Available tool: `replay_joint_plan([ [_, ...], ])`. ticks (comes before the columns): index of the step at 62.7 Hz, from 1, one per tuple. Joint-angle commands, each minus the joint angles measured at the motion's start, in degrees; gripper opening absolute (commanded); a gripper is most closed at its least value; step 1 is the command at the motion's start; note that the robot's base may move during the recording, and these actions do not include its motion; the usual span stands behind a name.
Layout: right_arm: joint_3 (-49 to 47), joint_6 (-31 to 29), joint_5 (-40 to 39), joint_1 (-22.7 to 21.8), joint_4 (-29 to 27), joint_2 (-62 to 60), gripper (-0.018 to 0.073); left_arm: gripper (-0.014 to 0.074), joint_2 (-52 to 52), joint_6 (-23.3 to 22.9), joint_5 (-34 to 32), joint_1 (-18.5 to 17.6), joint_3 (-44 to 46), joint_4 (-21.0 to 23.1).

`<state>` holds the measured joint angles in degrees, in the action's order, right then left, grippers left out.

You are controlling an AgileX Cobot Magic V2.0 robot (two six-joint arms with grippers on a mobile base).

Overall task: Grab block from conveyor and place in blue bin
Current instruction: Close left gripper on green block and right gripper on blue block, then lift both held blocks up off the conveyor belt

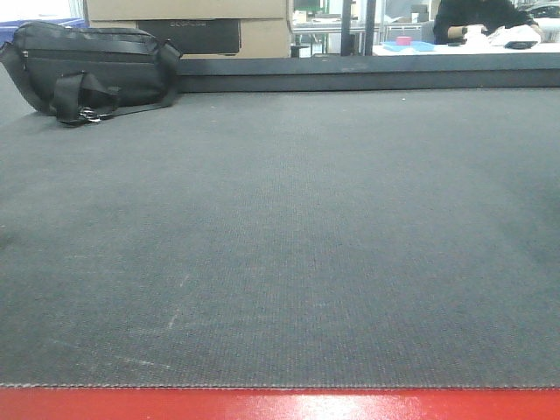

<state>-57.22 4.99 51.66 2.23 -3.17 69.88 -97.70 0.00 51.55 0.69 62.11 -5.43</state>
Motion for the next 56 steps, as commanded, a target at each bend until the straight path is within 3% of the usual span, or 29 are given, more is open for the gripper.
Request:
replay_joint_plan([
  [1, -0.4, 0.0, -0.1, -0.3, 0.3, -0.4, -0.0154, 0.0304, -0.1, 0.0, -1.1, 0.3, 0.2, -0.3],
  [7, -0.4, 0.0, 0.1, -0.3, 0.3, -0.4, -0.0154, 0.0146, -0.1, 0.0, -0.7, 0.3, 1.1, -0.3],
  [14, -0.4, 0.0, 0.3, -0.3, 0.2, -0.4, -0.0154, -0.0110, 0.9, 0.0, 0.9, 0.3, 2.9, -0.3],
  [32, -0.4, -1.0, -1.2, -0.2, -2.1, -6.0, -0.0154, -0.0111, 12.3, 0.0, 2.3, 0.3, 6.5, 2.5],
  [38, -0.4, -4.4, -3.6, -0.2, -1.6, -9.5, -0.0154, -0.0111, 18.2, 0.0, -0.1, 0.3, 5.6, 6.8],
  [44, 1.6, -6.4, -7.4, -0.2, -1.6, -13.5, -0.0154, -0.0111, 24.9, 0.0, -8.9, 0.0, 0.9, 11.5],
  [50, 6.4, -6.4, -16.4, -0.2, -1.6, -18.2, -0.0154, -0.0111, 33.1, 0.0, -22.6, -0.8, -7.5, 12.8],
  [56, 11.5, -6.4, -24.3, -0.2, -1.6, -22.6, -0.0154, -0.0111, 39.8, 0.0, -30.8, -1.0, -14.7, 12.8],
])
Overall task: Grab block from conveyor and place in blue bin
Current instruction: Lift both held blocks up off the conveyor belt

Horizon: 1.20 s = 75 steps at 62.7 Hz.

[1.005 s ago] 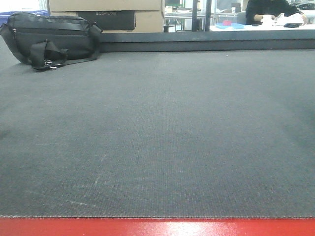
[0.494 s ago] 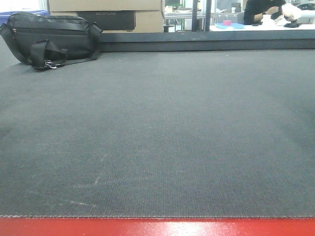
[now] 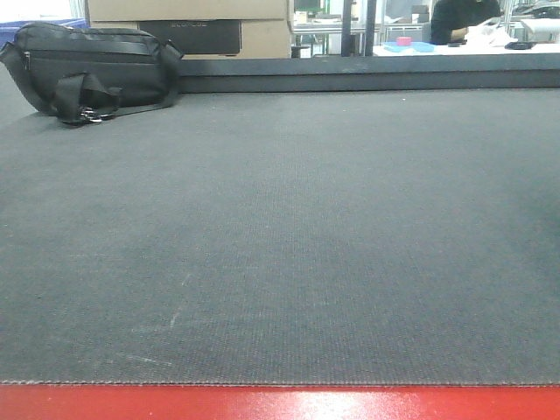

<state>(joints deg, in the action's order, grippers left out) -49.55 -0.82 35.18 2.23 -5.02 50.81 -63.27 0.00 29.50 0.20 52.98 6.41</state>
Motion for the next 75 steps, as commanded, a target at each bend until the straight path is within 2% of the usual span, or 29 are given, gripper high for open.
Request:
replay_joint_plan([
  [1, 4.7, -0.6, -9.0, -0.2, 0.2, -4.3, -0.0154, -0.0111, 6.4, 0.0, -9.8, -0.5, -6.7, 1.0],
  [6, 9.7, -0.6, -14.2, -0.2, 0.2, -8.6, -0.0154, -0.0111, 12.5, 0.0, -13.0, -0.5, -12.1, 0.8],
  [16, 17.2, -0.6, -15.9, -0.2, 0.2, -17.1, -0.0154, -0.0111, 23.6, 0.0, -12.8, -0.4, -19.2, -0.5],
  [29, 17.5, -0.6, -16.0, -0.2, 0.2, -25.0, -0.0154, -0.0111, 34.5, 0.0, -12.5, -0.4, -19.9, -0.7],
  [36, 17.5, -0.6, -16.0, -0.2, 0.2, -29.6, -0.0154, -0.0111, 38.9, 0.0, -12.5, -0.4, -19.9, -4.3],
  [44, 17.5, -0.6, -16.5, -0.2, 0.2, -34.3, -0.0154, -0.0111, 43.1, 0.0, -12.5, -0.4, -19.9, -9.8],
  [58, 17.5, -0.6, -16.6, -0.2, 0.2, -39.4, -0.0154, -0.0111, 47.2, 0.0, -12.2, -0.4, -19.9, -9.9],
  [75, 17.5, -0.6, -16.8, -0.2, 0.2, -39.7, -0.0154, -0.0111, 47.4, 0.0, -12.5, -0.4, -19.9, -9.9],
])
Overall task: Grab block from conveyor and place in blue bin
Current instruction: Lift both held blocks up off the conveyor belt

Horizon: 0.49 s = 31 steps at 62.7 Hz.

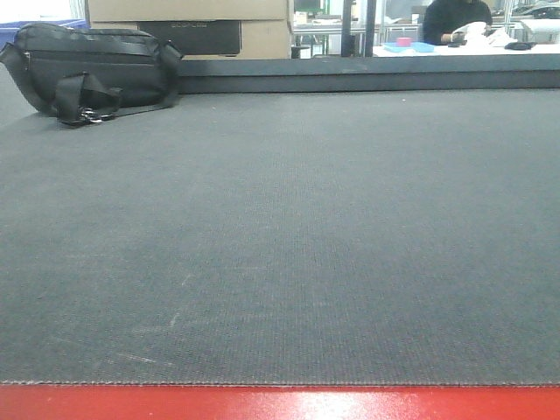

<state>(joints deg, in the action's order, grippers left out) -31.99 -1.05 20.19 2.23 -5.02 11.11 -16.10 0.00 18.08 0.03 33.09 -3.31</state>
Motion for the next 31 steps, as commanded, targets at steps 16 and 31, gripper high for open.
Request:
replay_joint_plan([
  [16, -0.1, -0.4, -1.8, -0.2, 0.2, 0.0, -0.0154, -0.0111, 0.2, 0.0, -1.1, -0.2, 0.0, -0.2],
  [31, -0.1, -0.4, -1.8, -0.2, 0.2, 0.0, -0.0154, -0.0111, 0.2, 0.0, -1.1, -0.2, 0.0, -0.2],
])
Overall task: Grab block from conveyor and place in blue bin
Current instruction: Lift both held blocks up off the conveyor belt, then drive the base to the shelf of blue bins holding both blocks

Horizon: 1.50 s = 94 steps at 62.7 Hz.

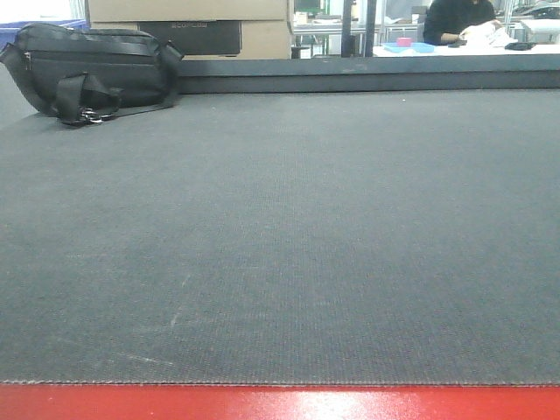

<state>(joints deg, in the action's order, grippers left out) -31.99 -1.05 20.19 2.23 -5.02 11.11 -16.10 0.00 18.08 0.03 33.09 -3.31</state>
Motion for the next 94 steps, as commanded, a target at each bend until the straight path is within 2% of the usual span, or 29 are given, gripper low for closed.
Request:
replay_joint_plan([
  [1, -0.1, -0.4, -1.8, -0.2, 0.2, 0.0, -0.0154, -0.0111, 0.2, 0.0, -1.1, -0.2, 0.0, -0.2],
  [94, -0.1, -0.4, -1.8, -0.2, 0.2, 0.0, -0.0154, -0.0111, 2.3, 0.0, -1.1, -0.2, 0.0, -0.2],
])
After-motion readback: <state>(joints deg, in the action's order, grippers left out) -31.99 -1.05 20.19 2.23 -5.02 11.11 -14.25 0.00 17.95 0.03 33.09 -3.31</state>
